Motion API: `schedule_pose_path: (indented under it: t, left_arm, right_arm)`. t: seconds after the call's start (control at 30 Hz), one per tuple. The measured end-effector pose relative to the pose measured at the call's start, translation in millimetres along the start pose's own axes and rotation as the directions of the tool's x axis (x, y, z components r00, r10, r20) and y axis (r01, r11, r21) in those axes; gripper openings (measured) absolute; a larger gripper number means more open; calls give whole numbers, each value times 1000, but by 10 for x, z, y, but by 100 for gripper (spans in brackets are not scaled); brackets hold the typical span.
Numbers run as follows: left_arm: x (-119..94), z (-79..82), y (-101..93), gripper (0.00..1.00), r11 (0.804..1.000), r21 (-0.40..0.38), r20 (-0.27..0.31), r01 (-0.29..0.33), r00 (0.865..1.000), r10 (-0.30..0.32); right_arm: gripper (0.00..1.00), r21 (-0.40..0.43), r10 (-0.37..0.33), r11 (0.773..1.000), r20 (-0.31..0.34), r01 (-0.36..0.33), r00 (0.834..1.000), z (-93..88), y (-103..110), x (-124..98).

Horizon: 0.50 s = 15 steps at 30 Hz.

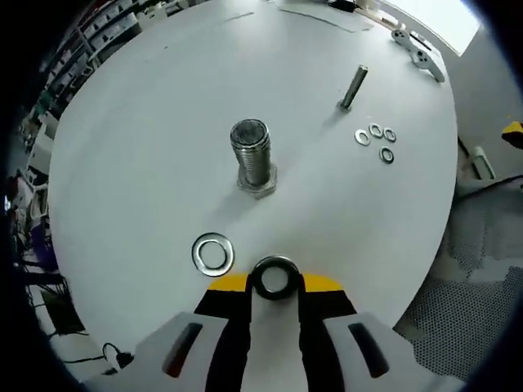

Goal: Place the washer onto the threaded stud by aligning its center hole with the stud, sliding it down to the base, and recovering from edge contact or off-axis alignment until the washer reaches the visible bottom stop.

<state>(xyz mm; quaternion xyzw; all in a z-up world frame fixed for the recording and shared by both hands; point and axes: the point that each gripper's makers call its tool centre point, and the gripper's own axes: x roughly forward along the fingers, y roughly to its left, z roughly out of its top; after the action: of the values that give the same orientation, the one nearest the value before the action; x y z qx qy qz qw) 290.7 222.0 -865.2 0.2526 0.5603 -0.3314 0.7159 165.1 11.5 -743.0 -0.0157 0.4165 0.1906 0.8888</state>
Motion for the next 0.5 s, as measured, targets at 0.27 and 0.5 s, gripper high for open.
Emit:
schedule_pose_path:
  t: [0.27, 0.5]
  left_arm:
    - [-11, -18, -48, 18, 994, 107, -25, 3, 1000, -1]
    - [-77, 24, -1, 18, 989, 146, -23, 3, 1000, 1]
  right_arm:
    - [43, 0, -1, 1000, 4, 1, 1000, 9, -4, 0]
    - [43, 2, -1, 1000, 6, 1, 1000, 13, -3, -2]
